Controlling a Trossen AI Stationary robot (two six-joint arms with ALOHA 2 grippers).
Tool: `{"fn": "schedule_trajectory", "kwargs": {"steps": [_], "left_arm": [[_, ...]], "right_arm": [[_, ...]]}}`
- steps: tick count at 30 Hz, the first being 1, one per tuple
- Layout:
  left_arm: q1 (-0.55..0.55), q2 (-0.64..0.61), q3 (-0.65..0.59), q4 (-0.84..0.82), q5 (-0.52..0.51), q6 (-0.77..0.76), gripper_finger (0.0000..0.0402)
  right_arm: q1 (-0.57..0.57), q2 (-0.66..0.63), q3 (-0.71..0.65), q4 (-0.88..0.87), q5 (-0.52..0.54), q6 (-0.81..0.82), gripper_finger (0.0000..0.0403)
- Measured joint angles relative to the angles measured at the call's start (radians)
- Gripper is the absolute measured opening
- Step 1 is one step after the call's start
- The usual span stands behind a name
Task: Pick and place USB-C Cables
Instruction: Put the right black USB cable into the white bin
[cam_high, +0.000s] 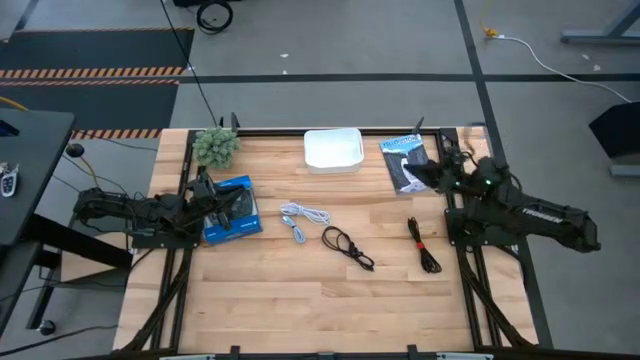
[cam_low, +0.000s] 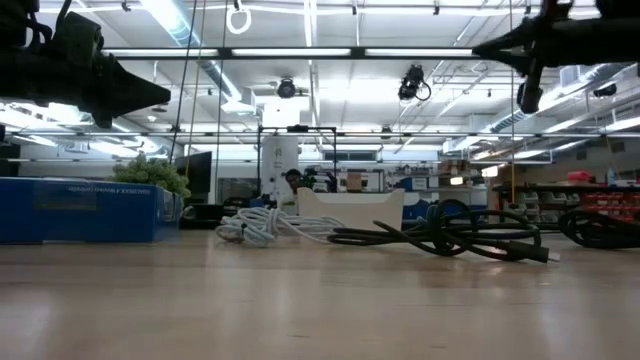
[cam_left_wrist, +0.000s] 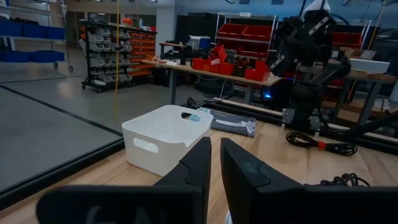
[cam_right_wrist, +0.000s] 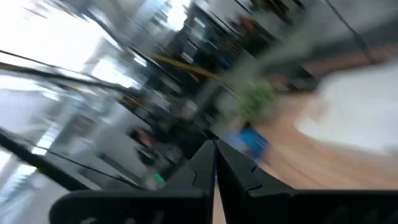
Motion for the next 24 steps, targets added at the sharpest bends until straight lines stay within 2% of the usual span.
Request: {"fn": "schedule_trajectory", "kwargs": {"steps": [2, 7, 13, 17, 20, 24], "left_arm": [[0.0, 0.0, 0.0, 0.0, 0.0, 0.0, 0.0043], [0.0, 0.0, 0.0, 0.0, 0.0, 0.0, 0.0043], [0.0, 0.0, 0.0, 0.0, 0.0, 0.0, 0.0043], [0.0, 0.0, 0.0, 0.0, 0.0, 0.0, 0.0043], [0.0, 0.0, 0.0, 0.0, 0.0, 0.0, 0.0043], [0.0, 0.0, 0.0, 0.0, 0.0, 0.0, 0.0043]], "right_arm": [[0.0, 0.059, 0.052, -0.06, -0.004, 0.005, 0.002], [0.0, 0.161, 0.13, 0.018, -0.026, -0.004, 0.002], [0.0, 0.21, 0.139, 0.292, 0.005, 0.004, 0.002], [0.0, 0.217, 0.139, 0.398, 0.008, 0.002, 0.002], [0.002, 0.221, 0.139, 0.404, -0.001, 0.025, 0.002], [0.003, 0.245, 0.14, 0.352, -0.083, 0.074, 0.002]]}}
